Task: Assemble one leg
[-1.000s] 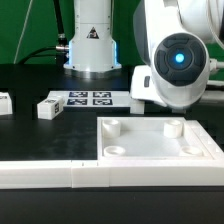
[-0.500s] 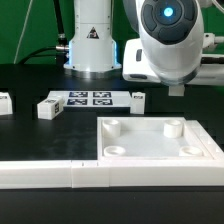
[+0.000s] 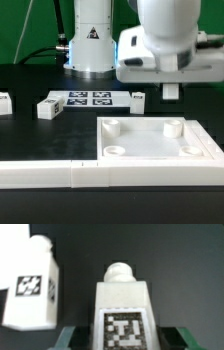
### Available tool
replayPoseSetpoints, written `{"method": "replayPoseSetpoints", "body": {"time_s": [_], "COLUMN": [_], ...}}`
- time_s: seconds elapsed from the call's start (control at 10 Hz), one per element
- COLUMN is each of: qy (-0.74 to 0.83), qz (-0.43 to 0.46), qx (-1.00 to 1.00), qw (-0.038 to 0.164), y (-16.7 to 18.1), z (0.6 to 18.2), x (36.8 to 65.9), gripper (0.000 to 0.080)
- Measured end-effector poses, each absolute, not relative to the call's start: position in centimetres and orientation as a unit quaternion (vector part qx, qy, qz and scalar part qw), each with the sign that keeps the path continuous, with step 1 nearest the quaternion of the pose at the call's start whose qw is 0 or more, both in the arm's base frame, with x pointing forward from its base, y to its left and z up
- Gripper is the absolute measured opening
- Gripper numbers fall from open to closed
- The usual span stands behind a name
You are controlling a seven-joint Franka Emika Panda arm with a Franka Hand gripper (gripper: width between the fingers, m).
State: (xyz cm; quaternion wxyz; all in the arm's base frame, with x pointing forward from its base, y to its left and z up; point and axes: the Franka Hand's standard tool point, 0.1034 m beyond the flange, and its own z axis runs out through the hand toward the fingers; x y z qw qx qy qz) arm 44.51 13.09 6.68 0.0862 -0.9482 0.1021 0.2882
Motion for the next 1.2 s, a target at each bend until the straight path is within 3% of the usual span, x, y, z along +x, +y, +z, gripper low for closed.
{"method": "replayPoseSetpoints", "body": {"time_s": [0.3,0.5,0.7,0.8,1.0,1.2], "qy": [0.08,0.079,0.077,0.042,0.006,0.001], "qz": [0.174,0.095,-0.01,-0.087,-0.122,-0.112], "qx": [-0.978,-0.99,-0.995,-0.994,-0.991,-0.992], "qw": [0.079,0.071,0.069,0.058,0.047,0.051], "y": [11.5,11.7,11.9,11.7,10.5,12.1], "z": [8.5,8.1,8.1,8.0,7.9,9.4], "x": [46.8,46.1,47.2,47.9,48.8,49.7], "gripper": [0.0291,0.0291,0.0291,0.0291,0.0291,0.0291]}}
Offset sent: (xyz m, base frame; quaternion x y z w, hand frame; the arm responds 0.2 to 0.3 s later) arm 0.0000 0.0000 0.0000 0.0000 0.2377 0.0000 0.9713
